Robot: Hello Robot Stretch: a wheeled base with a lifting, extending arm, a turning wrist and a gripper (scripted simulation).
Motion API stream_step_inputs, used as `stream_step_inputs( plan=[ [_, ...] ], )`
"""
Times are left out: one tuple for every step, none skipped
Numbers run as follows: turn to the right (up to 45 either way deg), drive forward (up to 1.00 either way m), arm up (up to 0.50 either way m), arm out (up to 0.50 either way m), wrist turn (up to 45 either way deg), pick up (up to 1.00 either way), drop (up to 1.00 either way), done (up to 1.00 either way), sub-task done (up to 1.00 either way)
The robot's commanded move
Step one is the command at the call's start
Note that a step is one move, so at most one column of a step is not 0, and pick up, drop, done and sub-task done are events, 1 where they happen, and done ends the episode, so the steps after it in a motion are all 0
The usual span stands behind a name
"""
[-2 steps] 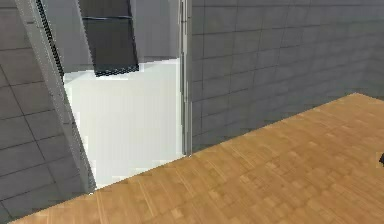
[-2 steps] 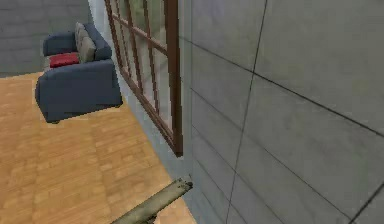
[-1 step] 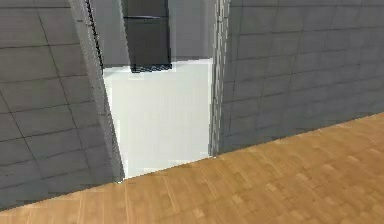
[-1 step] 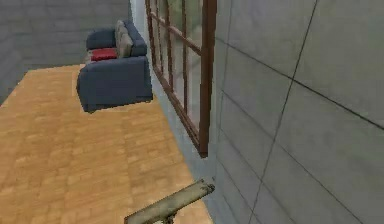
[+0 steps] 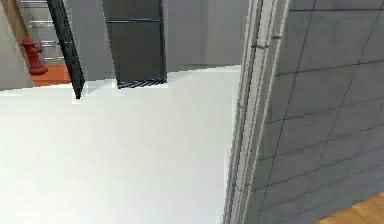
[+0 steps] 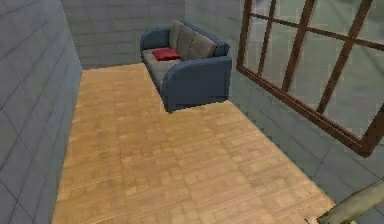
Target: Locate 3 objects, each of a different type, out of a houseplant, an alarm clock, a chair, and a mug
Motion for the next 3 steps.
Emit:
stream_step_inputs(
  plan=[
    [-6.0,0.0,0.0,0.0,0.0,0.0,0.0,0.0,0.0],
    [0.0,0.4,0.0,0.0,0.0,0.0,0.0,0.0,0.0],
    [-12.0,0.0,0.0,0.0,0.0,0.0,0.0,0.0,0.0]
  ],
)
